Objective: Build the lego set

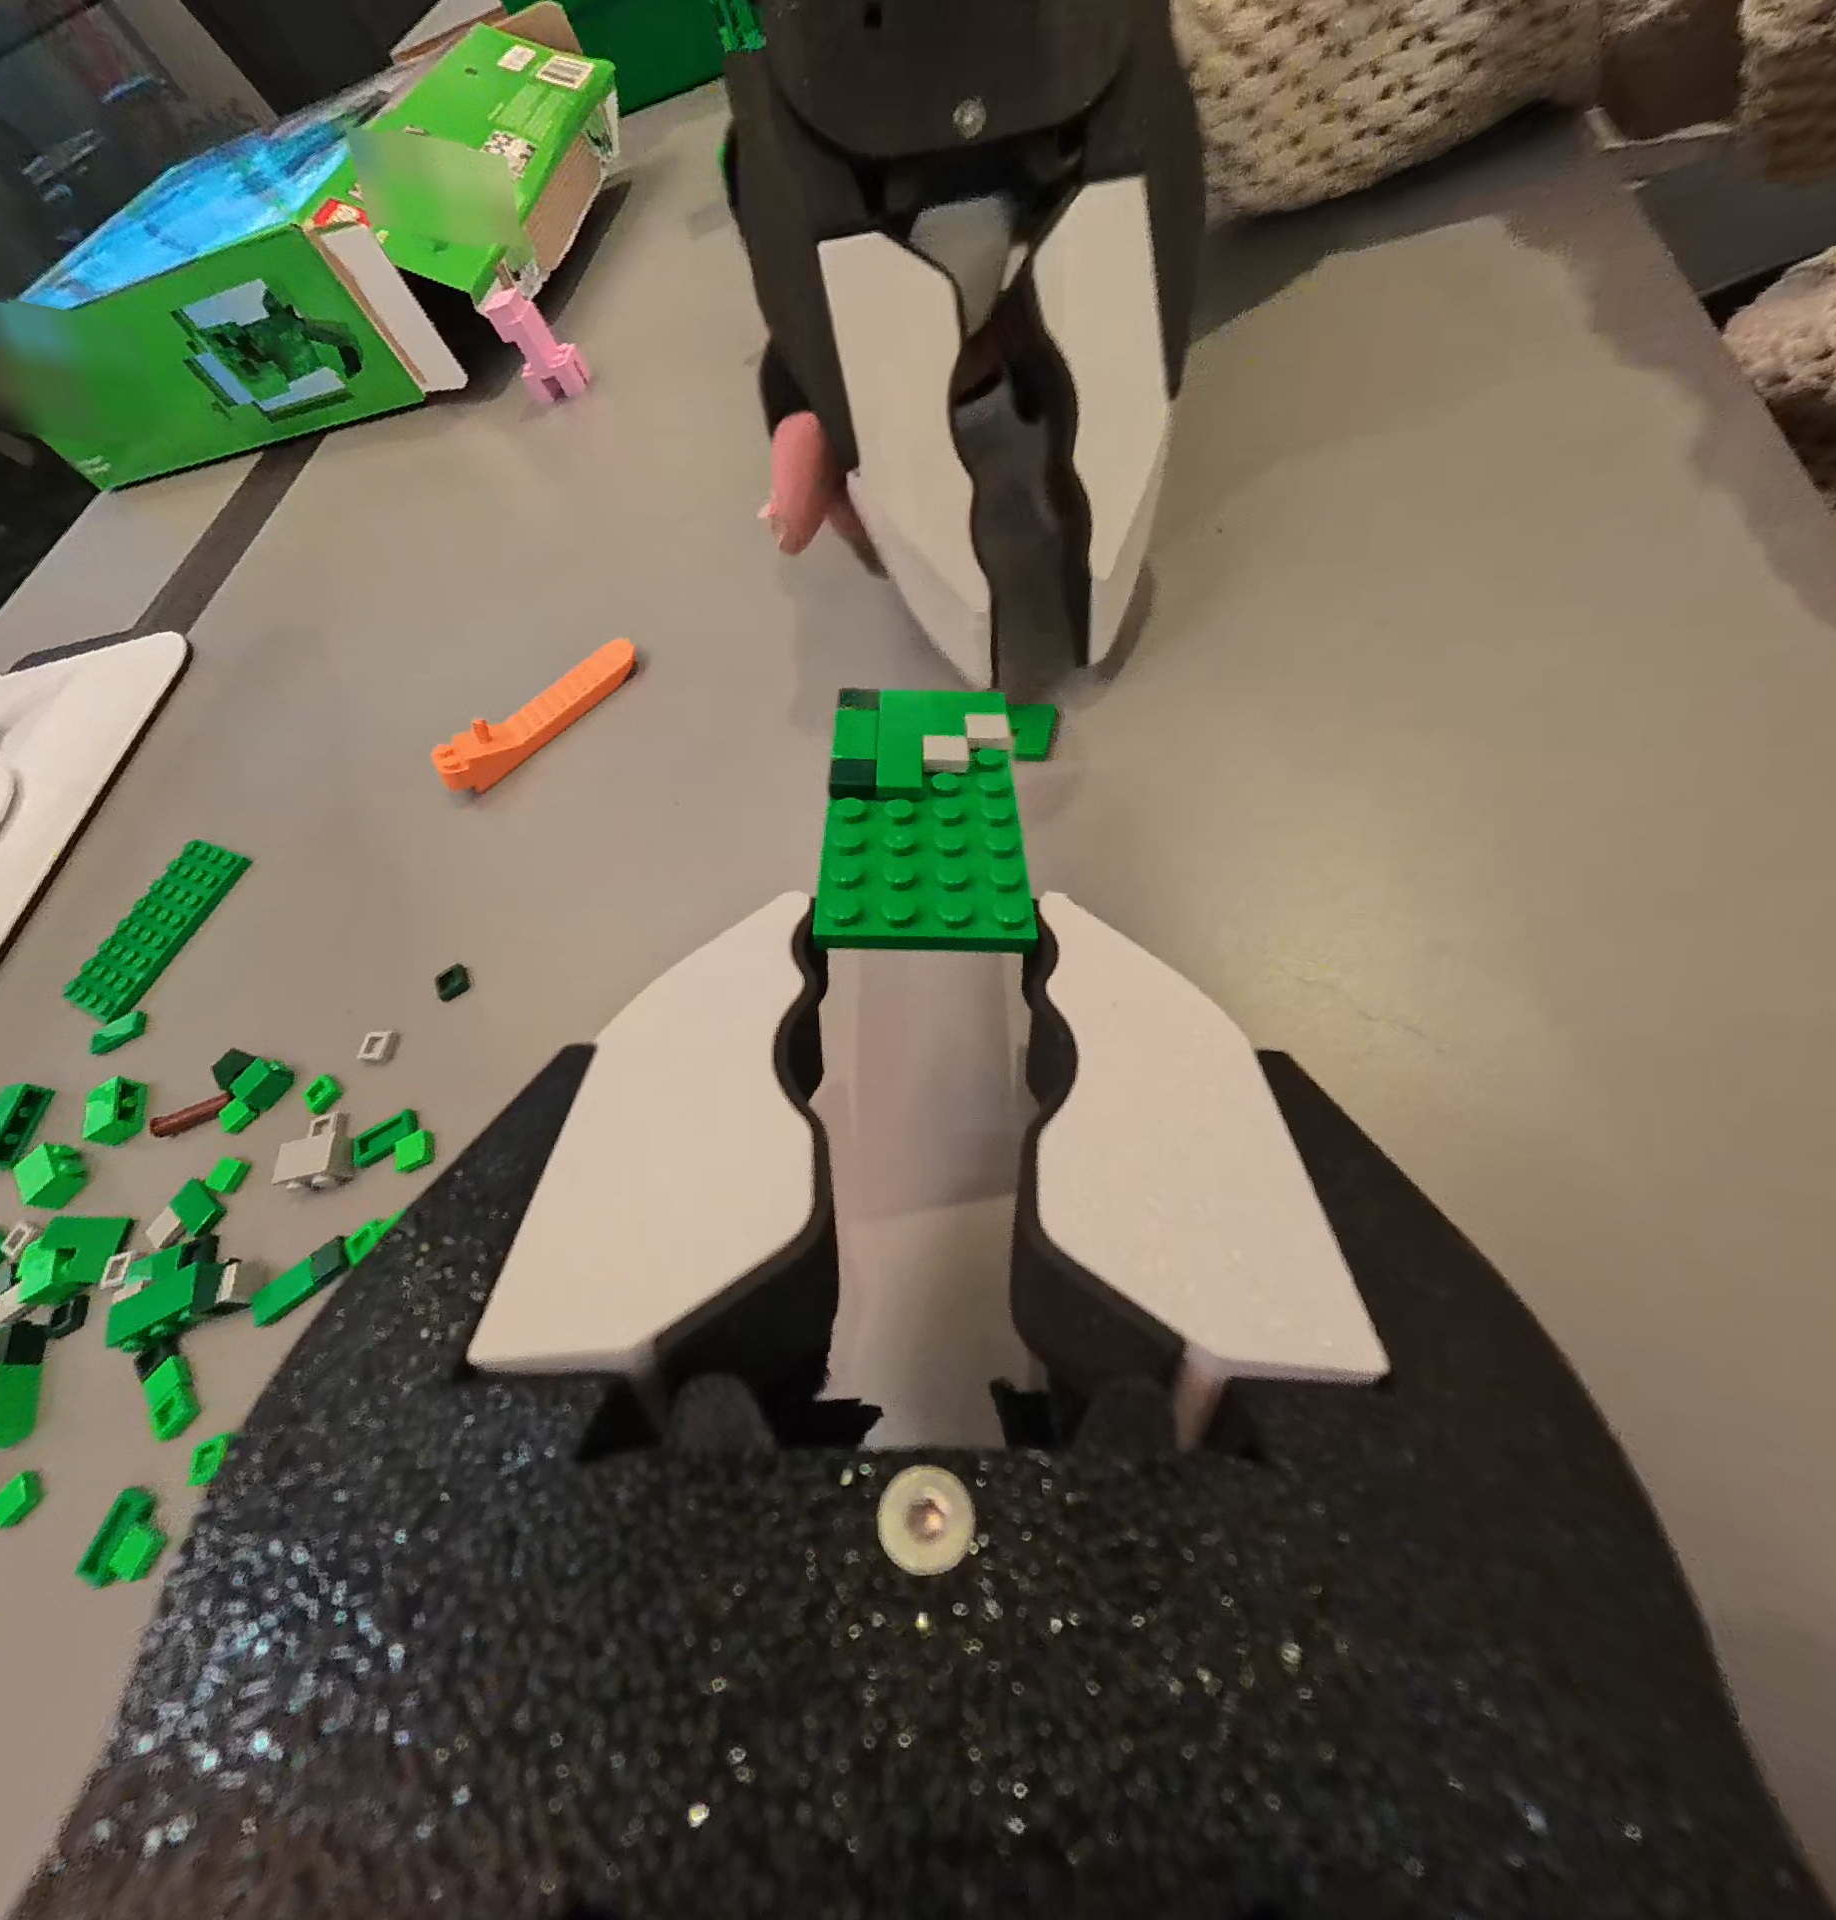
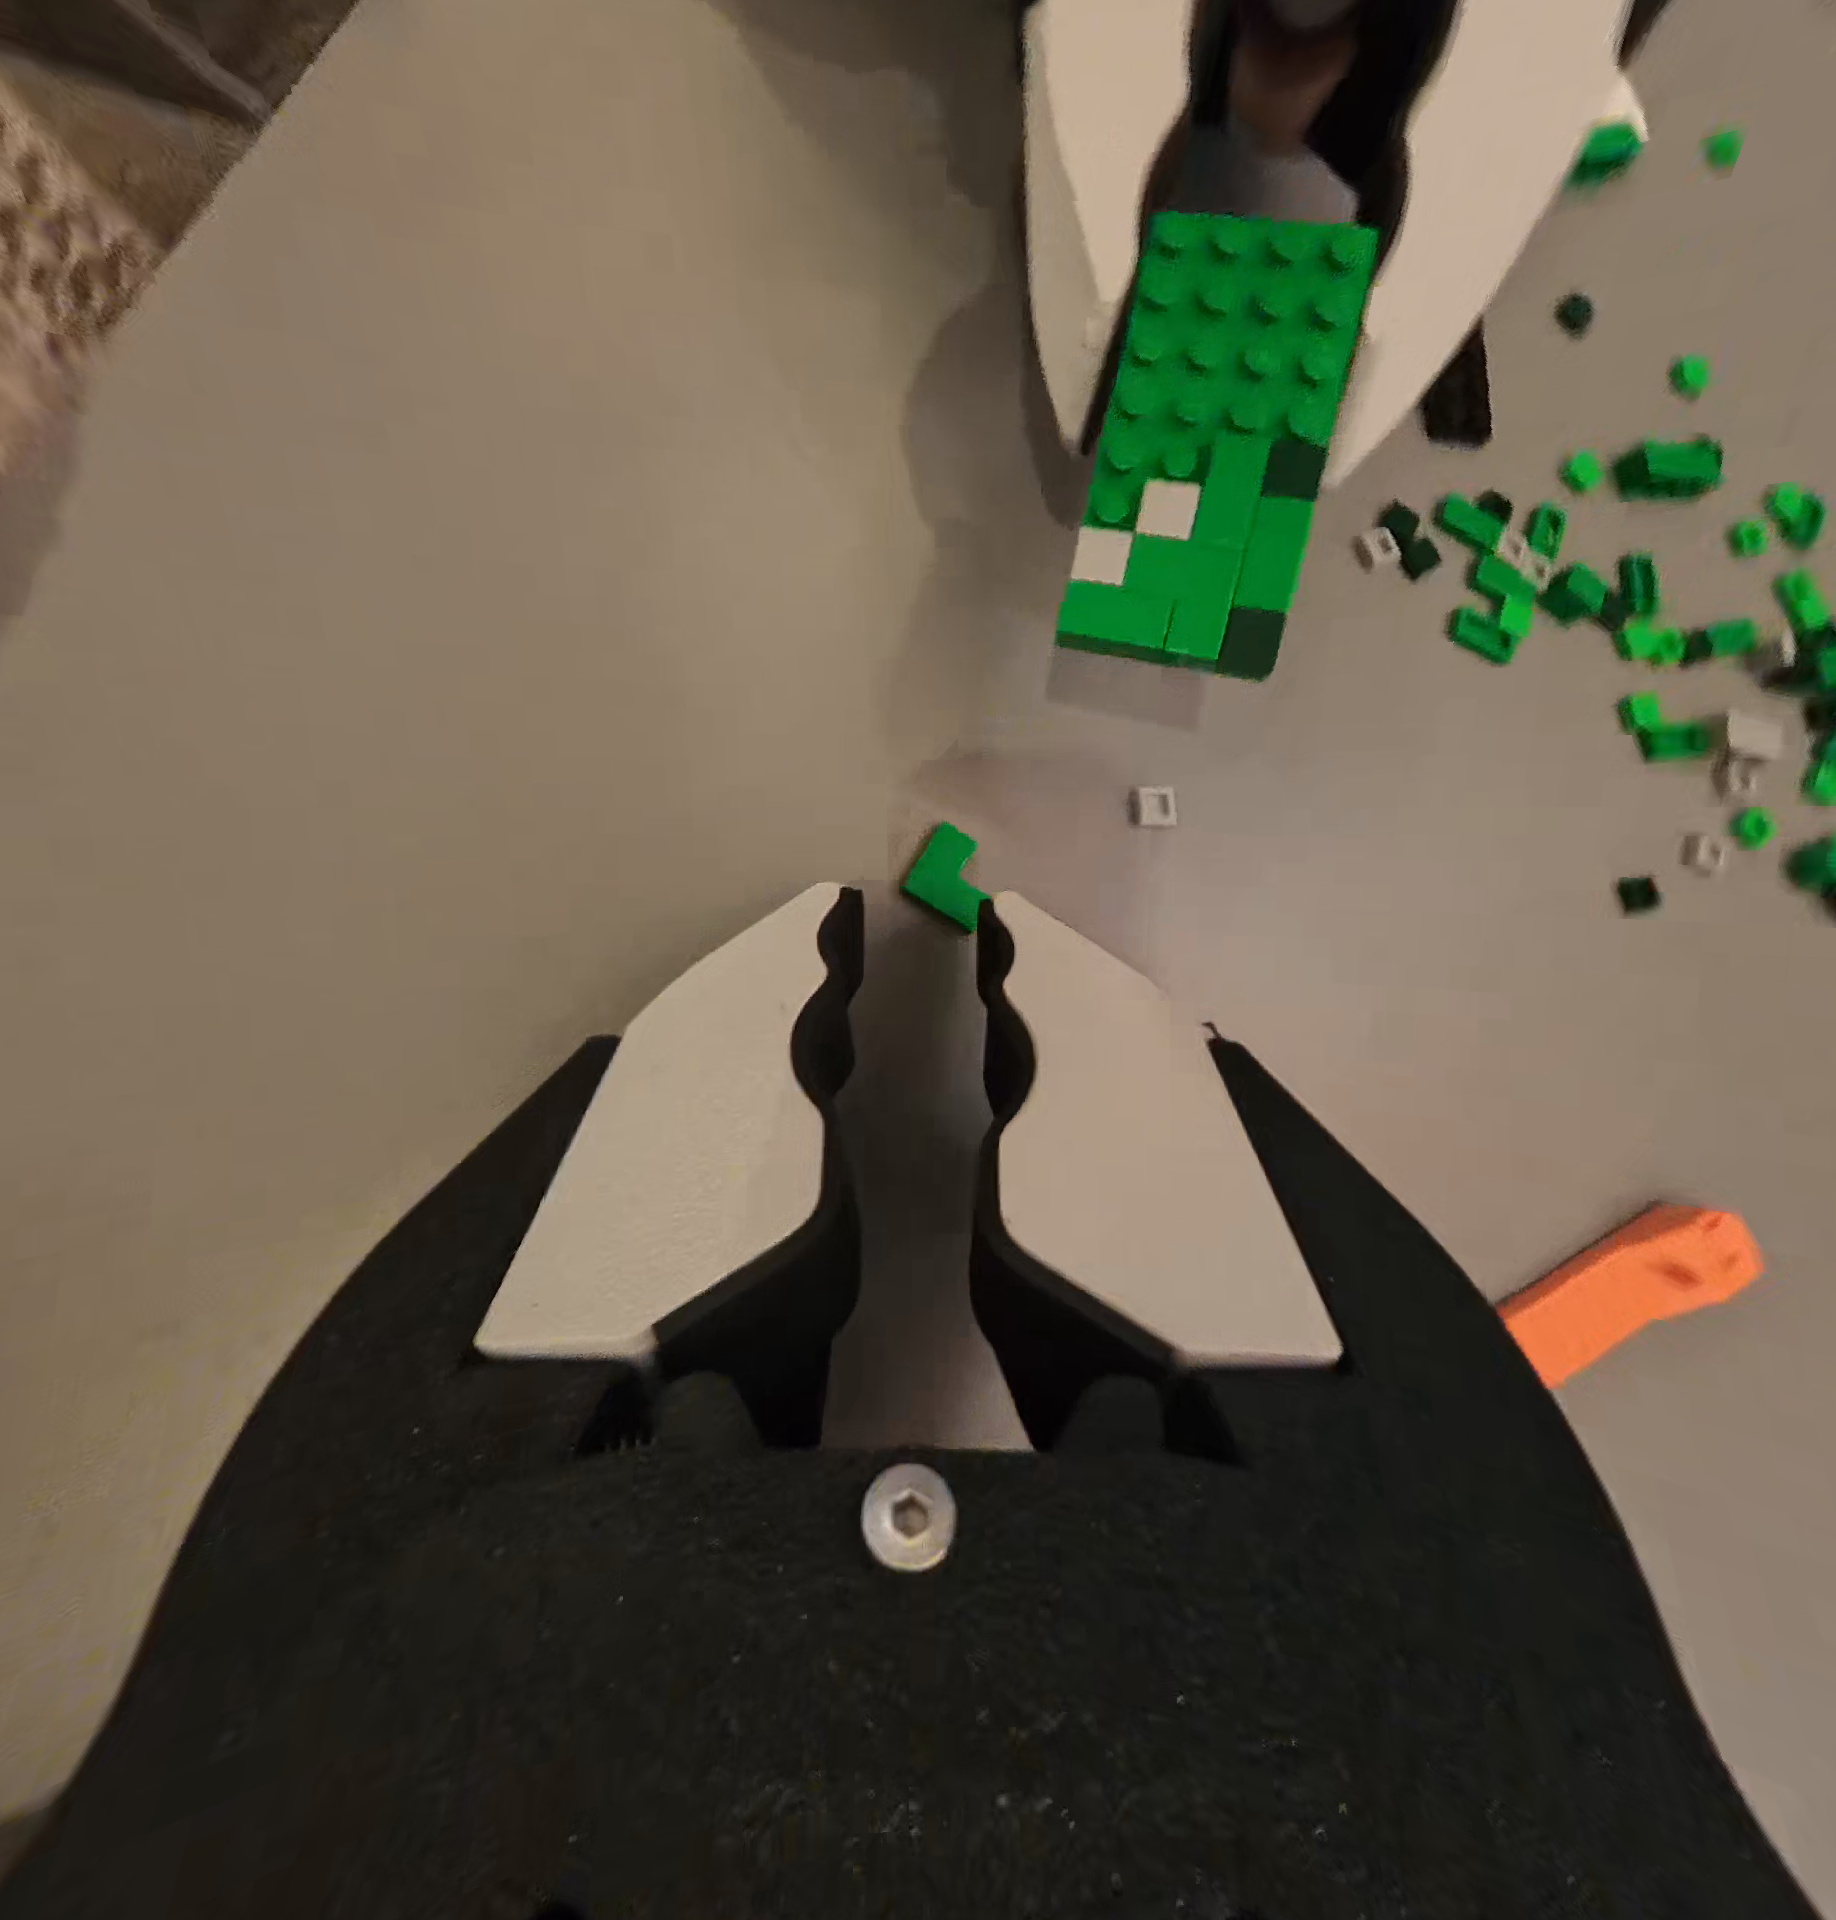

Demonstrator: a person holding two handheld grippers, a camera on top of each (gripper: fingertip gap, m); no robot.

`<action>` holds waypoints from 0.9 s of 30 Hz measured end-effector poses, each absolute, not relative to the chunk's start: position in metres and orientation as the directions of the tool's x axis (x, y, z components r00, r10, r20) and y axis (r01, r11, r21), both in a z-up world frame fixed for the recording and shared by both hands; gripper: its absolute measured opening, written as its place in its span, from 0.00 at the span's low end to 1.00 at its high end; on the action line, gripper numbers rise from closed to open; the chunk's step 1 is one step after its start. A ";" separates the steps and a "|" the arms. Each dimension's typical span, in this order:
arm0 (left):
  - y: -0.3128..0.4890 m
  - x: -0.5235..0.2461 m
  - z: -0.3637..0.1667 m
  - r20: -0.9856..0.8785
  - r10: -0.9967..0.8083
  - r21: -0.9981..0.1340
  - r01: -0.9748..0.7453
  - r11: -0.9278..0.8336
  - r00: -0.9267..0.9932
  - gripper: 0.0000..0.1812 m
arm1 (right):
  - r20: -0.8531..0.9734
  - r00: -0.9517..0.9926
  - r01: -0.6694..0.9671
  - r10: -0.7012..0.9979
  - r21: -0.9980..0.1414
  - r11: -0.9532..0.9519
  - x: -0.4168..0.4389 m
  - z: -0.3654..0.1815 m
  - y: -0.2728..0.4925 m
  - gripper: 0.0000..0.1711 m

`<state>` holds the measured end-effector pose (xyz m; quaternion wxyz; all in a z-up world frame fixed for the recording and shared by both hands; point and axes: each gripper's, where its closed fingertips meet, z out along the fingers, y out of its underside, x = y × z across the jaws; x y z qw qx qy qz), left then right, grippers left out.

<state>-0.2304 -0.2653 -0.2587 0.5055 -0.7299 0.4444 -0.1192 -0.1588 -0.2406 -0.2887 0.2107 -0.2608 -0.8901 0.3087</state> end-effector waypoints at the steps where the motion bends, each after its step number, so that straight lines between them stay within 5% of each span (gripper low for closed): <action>1: -0.266 -0.229 -0.259 -0.269 -0.777 -0.846 -0.525 -0.092 0.569 0.19 | 0.223 -0.805 0.296 0.550 -0.653 0.697 -0.158 -0.290 -0.241 0.11; 15: -0.273 -0.229 -0.267 -0.180 -0.819 -0.852 -0.503 -0.148 0.545 0.19 | 0.033 -0.967 0.198 0.252 -0.525 0.828 -0.166 -0.297 -0.241 0.06; 22: -0.260 -0.243 -0.263 -0.216 -0.744 -0.856 -0.489 -0.167 0.632 0.20 | 0.094 -0.903 0.300 0.420 -0.562 0.771 -0.167 -0.295 -0.241 0.05; 27: -0.243 -0.250 -0.261 -0.126 -0.611 -0.862 -0.391 -0.323 0.782 0.19 | 0.251 -0.756 0.298 0.605 -0.691 0.659 -0.185 -0.258 -0.231 0.05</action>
